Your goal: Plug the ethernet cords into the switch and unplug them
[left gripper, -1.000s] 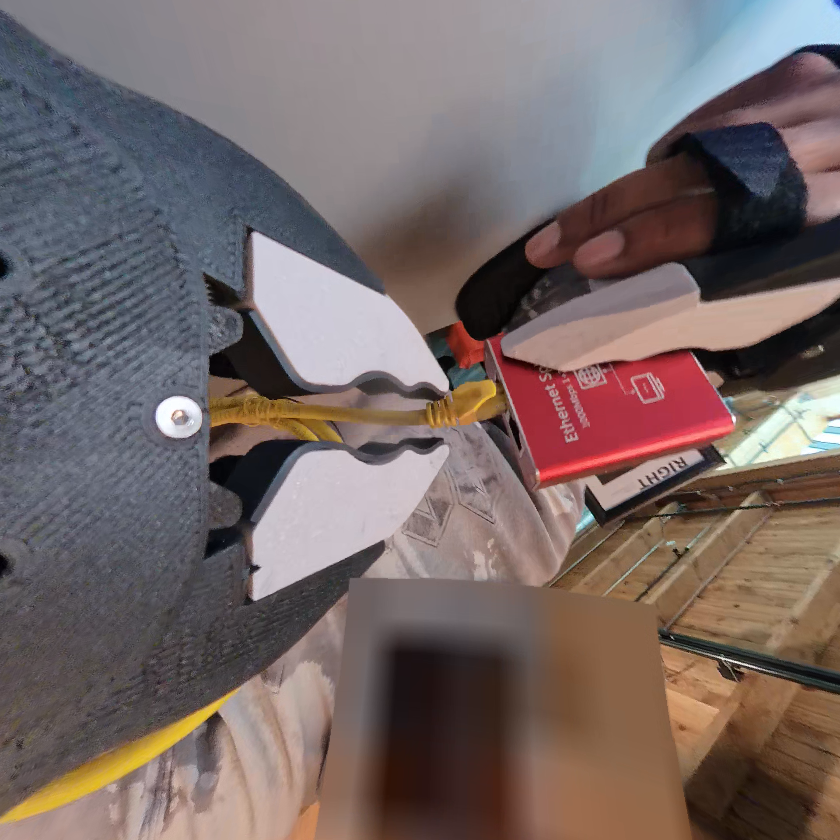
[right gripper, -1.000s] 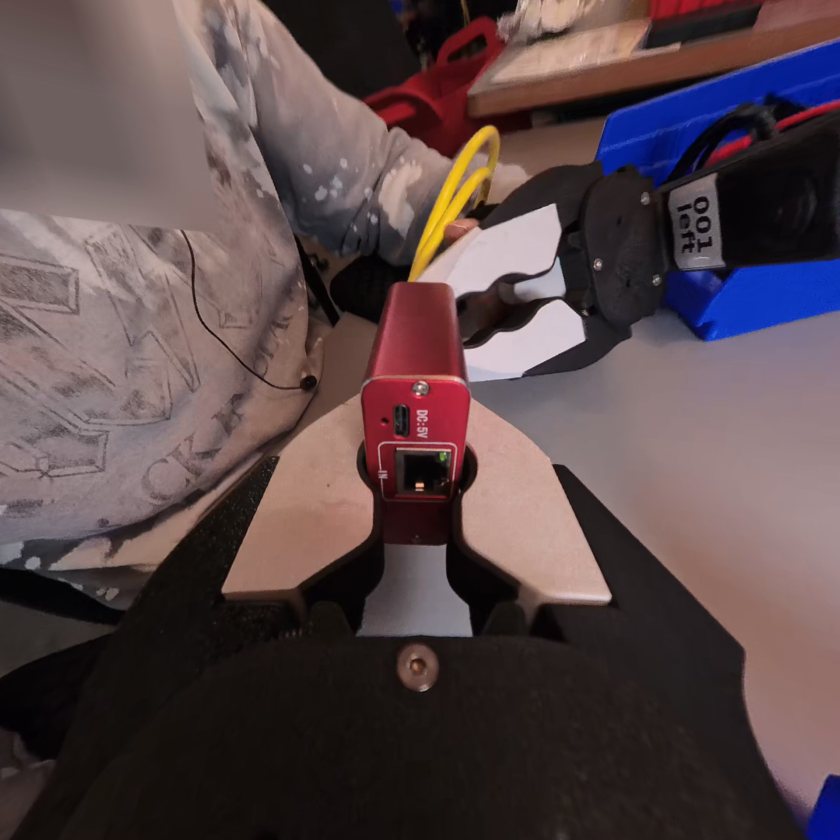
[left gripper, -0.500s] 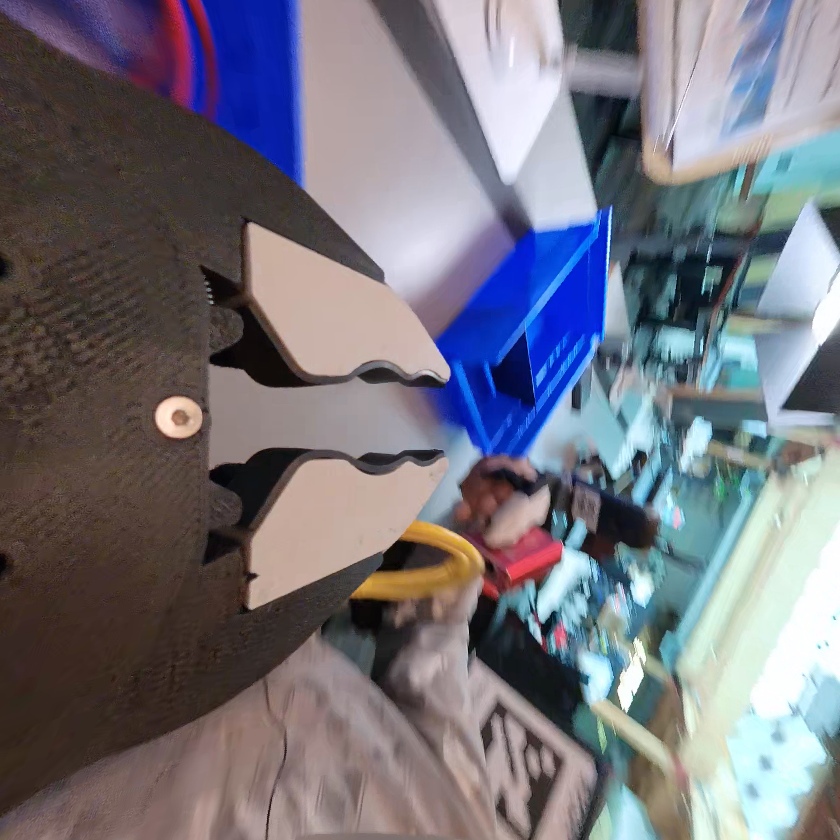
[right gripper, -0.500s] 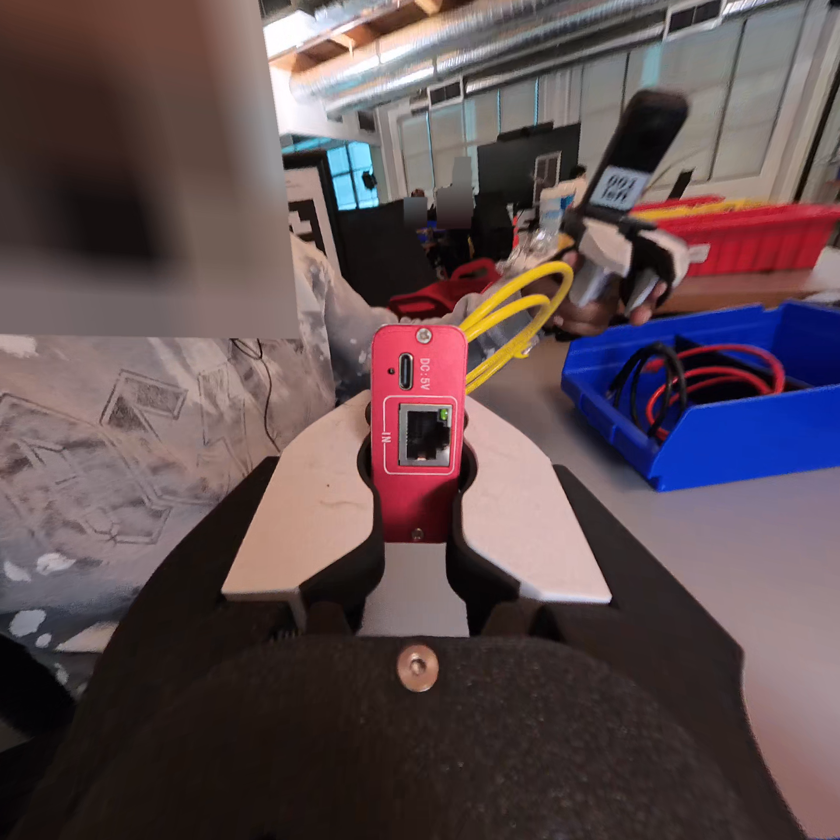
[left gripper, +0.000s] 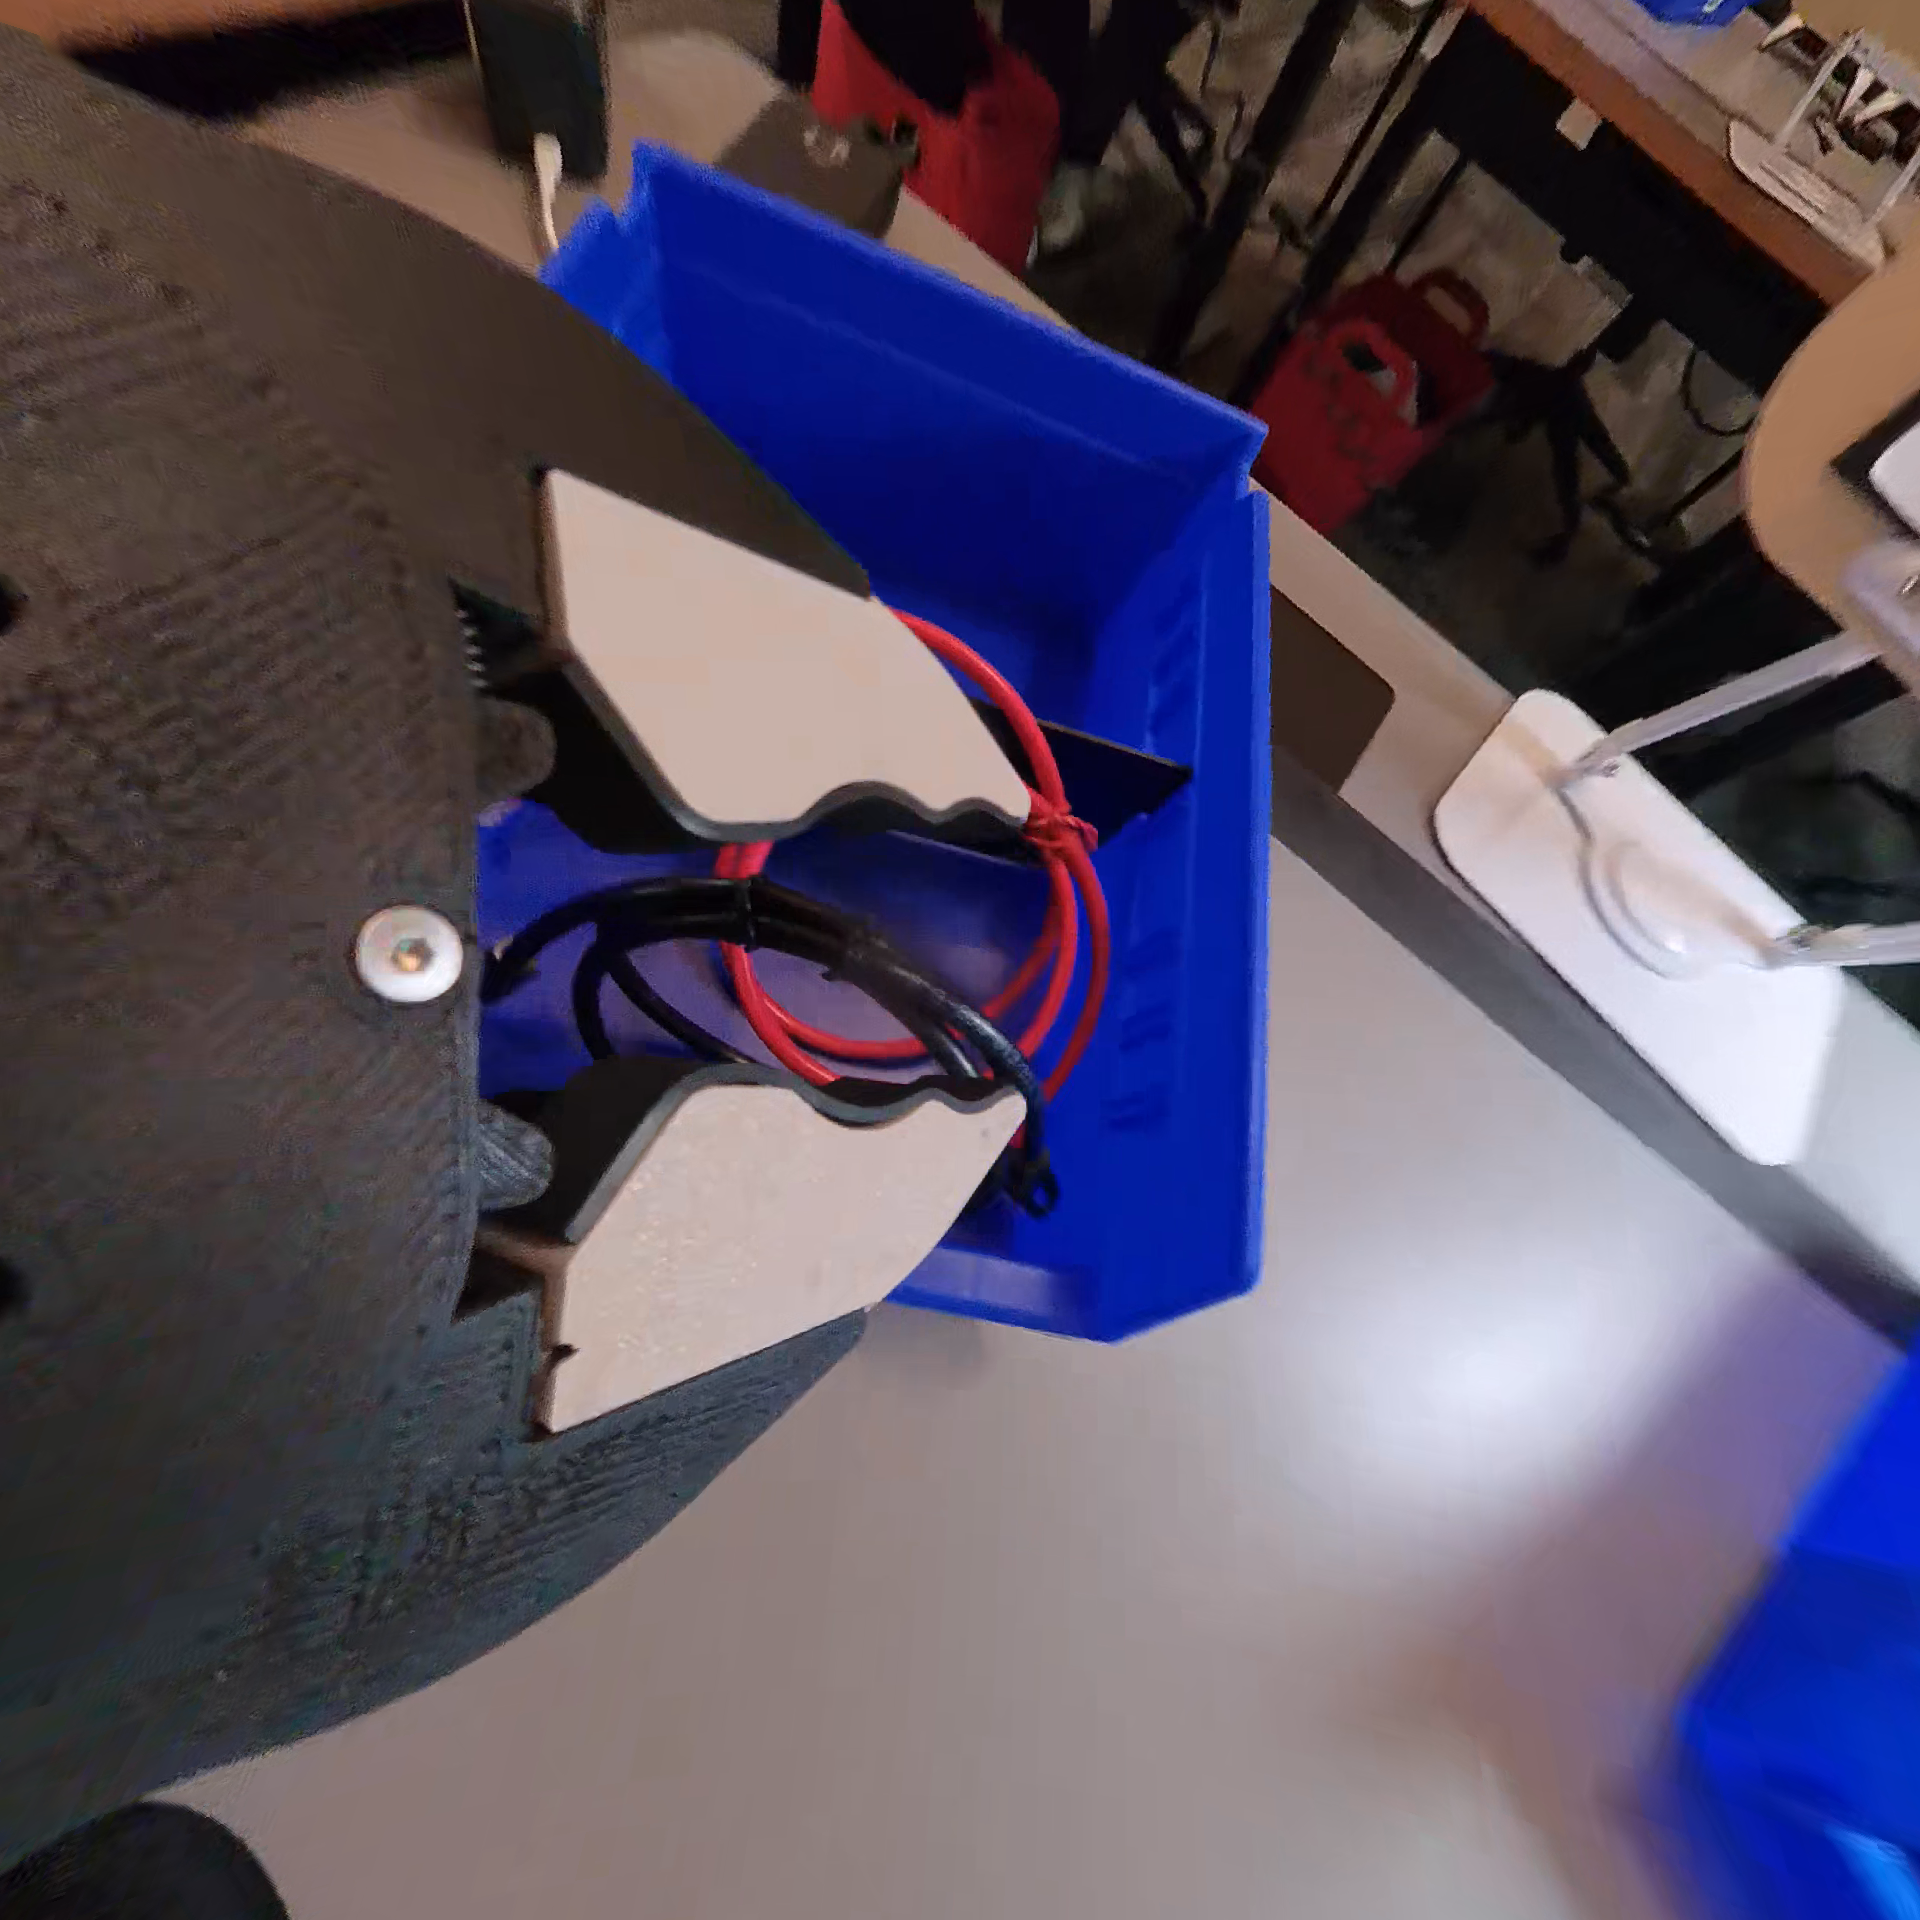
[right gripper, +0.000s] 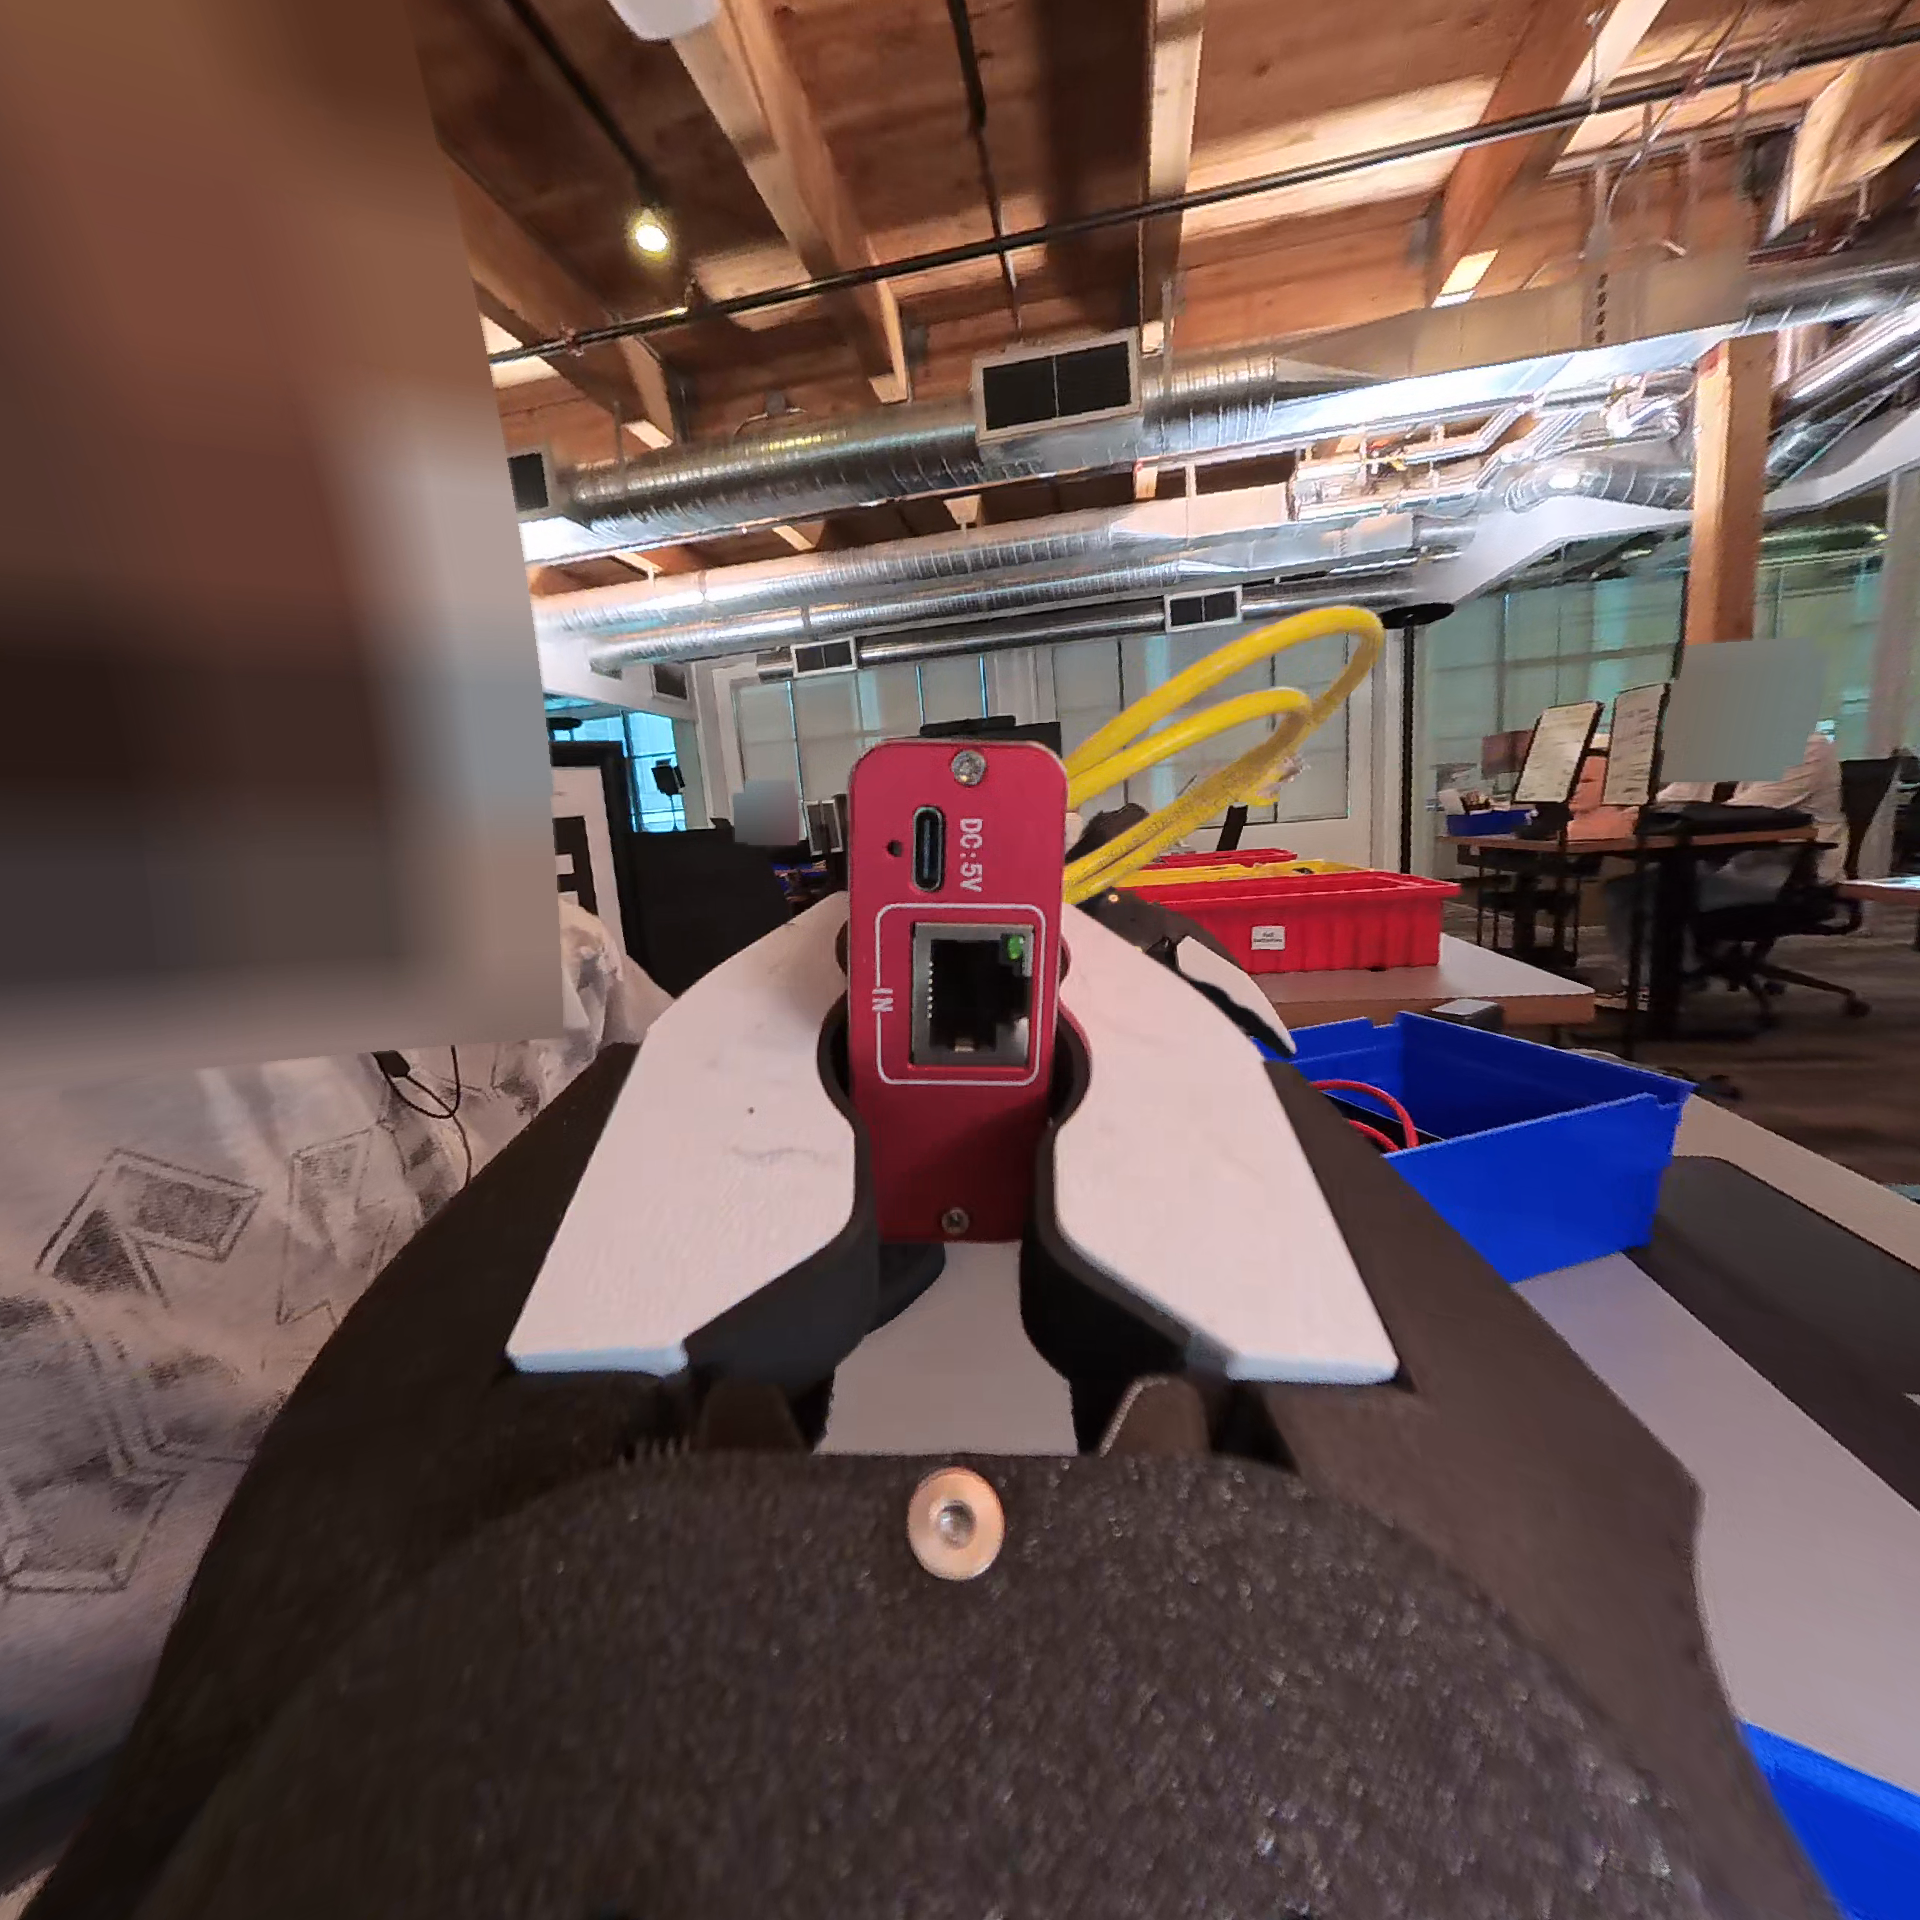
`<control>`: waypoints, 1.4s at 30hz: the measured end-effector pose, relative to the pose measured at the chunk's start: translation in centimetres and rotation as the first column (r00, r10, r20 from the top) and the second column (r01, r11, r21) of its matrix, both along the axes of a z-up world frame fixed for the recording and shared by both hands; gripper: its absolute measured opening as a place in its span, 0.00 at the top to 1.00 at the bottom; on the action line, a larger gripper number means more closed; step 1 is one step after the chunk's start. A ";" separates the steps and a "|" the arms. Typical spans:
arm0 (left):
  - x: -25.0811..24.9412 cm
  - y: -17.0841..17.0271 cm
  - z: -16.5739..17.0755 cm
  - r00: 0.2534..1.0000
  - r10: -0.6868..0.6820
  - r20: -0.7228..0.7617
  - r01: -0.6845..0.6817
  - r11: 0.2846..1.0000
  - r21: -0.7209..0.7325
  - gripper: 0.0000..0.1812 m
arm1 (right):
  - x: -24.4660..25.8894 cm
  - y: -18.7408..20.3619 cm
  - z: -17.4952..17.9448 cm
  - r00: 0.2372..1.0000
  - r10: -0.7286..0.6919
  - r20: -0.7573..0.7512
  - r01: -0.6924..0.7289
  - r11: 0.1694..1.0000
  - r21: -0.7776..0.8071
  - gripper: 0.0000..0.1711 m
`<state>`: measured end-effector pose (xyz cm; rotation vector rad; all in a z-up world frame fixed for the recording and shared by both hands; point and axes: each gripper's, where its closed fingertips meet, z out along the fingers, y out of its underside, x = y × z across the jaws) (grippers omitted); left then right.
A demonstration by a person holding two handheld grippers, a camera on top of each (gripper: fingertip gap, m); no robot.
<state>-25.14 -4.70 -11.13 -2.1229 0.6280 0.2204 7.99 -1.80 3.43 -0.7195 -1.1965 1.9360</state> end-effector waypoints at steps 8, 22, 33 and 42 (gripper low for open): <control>-2.6 0.2 -2.7 0.911 -0.053 -0.408 -0.027 0.982 -0.189 0.84 | 0.2 0.3 -0.1 1.000 -0.019 0.011 0.019 1.000 0.010 0.83; 0.2 -0.9 7.1 0.991 -0.027 0.127 0.025 1.000 0.013 0.94 | 1.2 0.7 1.0 0.999 -0.037 -0.028 0.037 0.999 -0.002 0.83; 16.2 -3.6 -5.9 0.687 -0.083 0.722 0.328 0.922 -0.206 0.93 | 0.7 0.7 -0.1 1.000 -0.018 0.001 0.018 1.000 -0.005 0.83; 17.0 -3.3 -6.9 0.828 -0.177 0.533 0.310 0.935 -0.171 0.88 | 0.4 0.6 -1.0 0.999 0.036 0.022 -0.035 0.999 -0.017 0.83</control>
